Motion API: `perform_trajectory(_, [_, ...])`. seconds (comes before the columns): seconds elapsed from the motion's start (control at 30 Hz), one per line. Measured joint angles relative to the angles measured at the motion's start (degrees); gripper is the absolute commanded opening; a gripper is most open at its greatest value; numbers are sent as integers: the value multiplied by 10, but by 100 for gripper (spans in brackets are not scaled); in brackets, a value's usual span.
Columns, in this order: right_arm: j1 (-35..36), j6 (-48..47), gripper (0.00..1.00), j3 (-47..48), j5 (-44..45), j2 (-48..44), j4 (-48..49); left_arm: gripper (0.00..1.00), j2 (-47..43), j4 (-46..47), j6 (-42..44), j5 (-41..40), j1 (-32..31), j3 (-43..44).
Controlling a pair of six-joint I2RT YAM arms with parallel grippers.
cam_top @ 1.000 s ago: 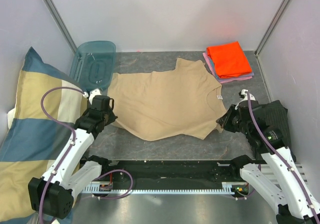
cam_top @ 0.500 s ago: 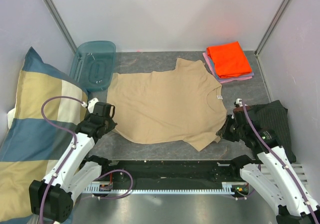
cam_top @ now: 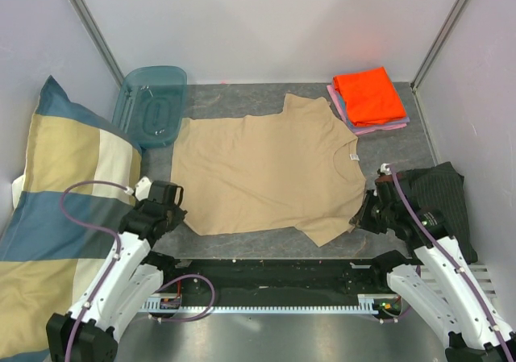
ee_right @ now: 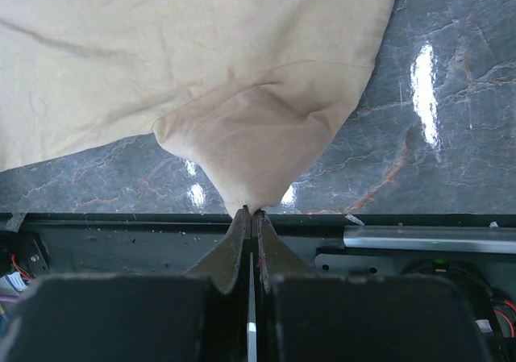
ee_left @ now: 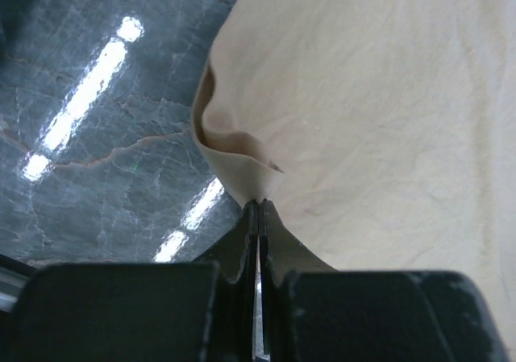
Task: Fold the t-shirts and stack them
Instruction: Flatten out the tshirt
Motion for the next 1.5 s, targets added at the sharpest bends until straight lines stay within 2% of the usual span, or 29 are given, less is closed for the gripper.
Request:
perform_trajectory(0.17, [0,0,0,-15,-4,4,10,2,-34,-19,-32,-1,0,-7])
perform_trajectory(0.43, [11,16,0,-81,-6,1,45,2,-10,-27,-41,-1,0,-7])
perform_trajectory(0.5, [16,19,12,-91,-6,2,51,2,-10,-27,-42,-2,0,-7])
perform_trajectory(0.53, [18,21,22,-94,-5,3,53,2,-10,-27,-42,-2,0,-7])
perform_trajectory(0.57, [20,24,43,-96,-5,3,55,5,-10,-27,-43,-2,0,-7])
perform_trajectory(0.6, [22,28,51,-97,-4,3,56,10,-10,-27,-43,-2,0,-7])
perform_trajectory(0.63, [23,27,58,-97,-3,3,57,21,-10,-27,-43,-2,0,-7])
perform_trajectory(0.67, [24,33,72,-97,-2,3,59,26,-10,-27,-43,-2,0,-7])
perform_trajectory(0.7, [26,34,77,-97,1,3,59,34,-10,-28,-44,-2,0,-6])
perform_trajectory(0.73, [26,35,81,-96,2,3,58,52,-11,-31,-45,-2,0,-4])
perform_trajectory(0.8, [26,35,90,-90,14,3,53,66,-15,-41,-48,-1,0,7])
perform_trajectory(0.83, [26,35,93,-83,19,3,50,87,-20,-45,-48,-2,0,15])
perform_trajectory(0.87, [26,32,97,-72,27,3,45,90,-27,-54,-50,-2,0,28])
perform_trajectory(1.03, [26,15,98,-1,45,14,55,100,-69,-67,-51,-16,0,131])
perform_trajectory(1.13, [26,-3,98,22,46,29,79,100,-84,-67,-48,-29,0,184])
perform_trajectory(1.27, [39,-40,98,28,47,80,115,100,-82,-54,-23,-37,0,201])
perform_trajectory(1.4, [100,-65,98,28,58,154,160,100,-55,-34,6,-32,0,194])
perform_trajectory(1.5, [201,-61,98,28,85,202,197,100,-33,-13,16,-19,0,176])
